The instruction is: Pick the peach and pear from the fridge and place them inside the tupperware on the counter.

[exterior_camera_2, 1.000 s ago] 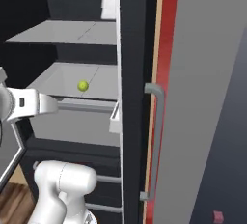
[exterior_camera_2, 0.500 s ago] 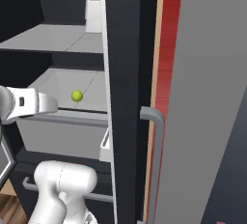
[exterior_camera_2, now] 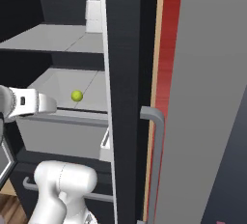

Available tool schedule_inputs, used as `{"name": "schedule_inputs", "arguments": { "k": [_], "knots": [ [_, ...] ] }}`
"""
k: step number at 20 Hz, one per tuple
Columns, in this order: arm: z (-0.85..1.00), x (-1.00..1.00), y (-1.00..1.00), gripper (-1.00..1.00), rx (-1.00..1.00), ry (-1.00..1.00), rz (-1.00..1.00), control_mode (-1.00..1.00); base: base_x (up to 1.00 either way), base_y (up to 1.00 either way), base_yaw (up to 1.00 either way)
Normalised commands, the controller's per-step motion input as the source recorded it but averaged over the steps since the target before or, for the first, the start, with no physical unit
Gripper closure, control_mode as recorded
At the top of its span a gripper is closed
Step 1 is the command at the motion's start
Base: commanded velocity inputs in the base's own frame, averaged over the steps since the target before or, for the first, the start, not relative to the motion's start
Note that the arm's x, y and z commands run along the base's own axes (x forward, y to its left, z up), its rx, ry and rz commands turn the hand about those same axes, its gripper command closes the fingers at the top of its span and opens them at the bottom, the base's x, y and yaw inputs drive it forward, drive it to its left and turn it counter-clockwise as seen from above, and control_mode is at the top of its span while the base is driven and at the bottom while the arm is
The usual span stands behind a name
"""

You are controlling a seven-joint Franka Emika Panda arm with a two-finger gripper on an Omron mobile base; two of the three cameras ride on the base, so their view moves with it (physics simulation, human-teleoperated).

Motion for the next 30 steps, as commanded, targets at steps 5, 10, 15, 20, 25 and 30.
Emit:
{"name": "schedule_inputs", "arguments": {
  "k": [5,10,15,20,25,30],
  "knots": [
    [-0.56,0.59,0.11,-1.00,0.00,0.04,0.00,-1.00,0.00,0.00,0.00],
    [-0.56,0.45,0.00,-1.00,0.00,0.00,0.00,-1.00,0.00,0.00,0.00],
    [-0.27,0.61,0.03,-1.00,0.03,0.00,-0.03,-1.00,0.00,0.00,0.00],
    [-0.09,0.56,0.23,-1.00,0.07,0.00,-0.05,-1.00,0.00,0.00,0.00],
    [-0.10,0.57,0.24,-1.00,0.06,-0.02,-0.05,-1.00,0.00,0.00,0.00],
    [-0.11,0.54,0.08,-1.00,0.01,0.00,-0.01,-1.00,0.00,0.00,0.00]
  ]
}}
